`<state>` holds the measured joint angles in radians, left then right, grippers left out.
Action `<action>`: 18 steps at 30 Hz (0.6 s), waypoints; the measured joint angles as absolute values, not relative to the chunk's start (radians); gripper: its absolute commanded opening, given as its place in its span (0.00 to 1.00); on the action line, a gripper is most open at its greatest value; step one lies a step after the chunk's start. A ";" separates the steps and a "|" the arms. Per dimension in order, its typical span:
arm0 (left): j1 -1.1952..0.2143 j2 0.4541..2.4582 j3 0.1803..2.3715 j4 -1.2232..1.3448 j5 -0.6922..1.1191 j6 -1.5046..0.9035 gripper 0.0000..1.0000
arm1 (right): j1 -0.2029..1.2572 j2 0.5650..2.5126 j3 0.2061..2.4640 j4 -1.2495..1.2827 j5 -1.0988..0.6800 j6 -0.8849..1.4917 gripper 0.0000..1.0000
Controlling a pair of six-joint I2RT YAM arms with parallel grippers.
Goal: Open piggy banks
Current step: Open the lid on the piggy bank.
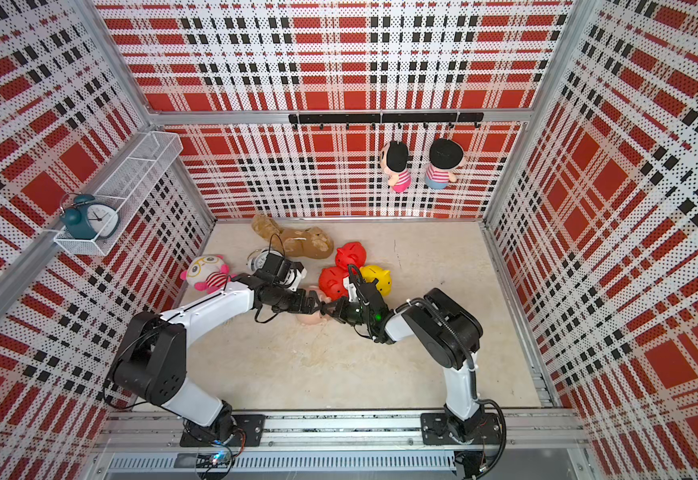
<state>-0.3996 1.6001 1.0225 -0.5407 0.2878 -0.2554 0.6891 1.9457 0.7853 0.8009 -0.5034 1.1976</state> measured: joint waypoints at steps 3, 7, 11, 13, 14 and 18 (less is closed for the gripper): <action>-0.400 1.602 1.024 -0.539 0.287 -0.253 0.98 | 0.675 1.929 0.764 0.814 -0.516 1.221 0.00; -0.400 1.604 1.026 -0.539 0.287 -0.250 0.98 | 0.654 1.909 0.731 0.852 -0.525 1.252 0.00; -0.400 1.607 1.030 -0.540 0.286 -0.247 0.98 | 0.645 1.901 0.705 0.875 -0.532 1.267 0.00; -0.400 1.609 1.034 -0.543 0.284 -0.245 0.98 | 0.645 1.900 0.698 0.881 -0.534 1.272 0.00; -0.400 1.609 1.035 -0.544 0.281 -0.246 0.98 | 0.645 1.897 0.694 0.881 -0.535 1.271 0.00; -0.393 1.610 1.036 -0.546 0.271 -0.251 0.98 | 0.645 1.840 0.674 0.844 -0.538 1.239 0.00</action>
<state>-0.3931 1.6096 1.0363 -0.5461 0.2714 -0.2508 0.6445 1.8397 0.6739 0.8436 -0.5381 1.2392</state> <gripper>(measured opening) 0.984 0.045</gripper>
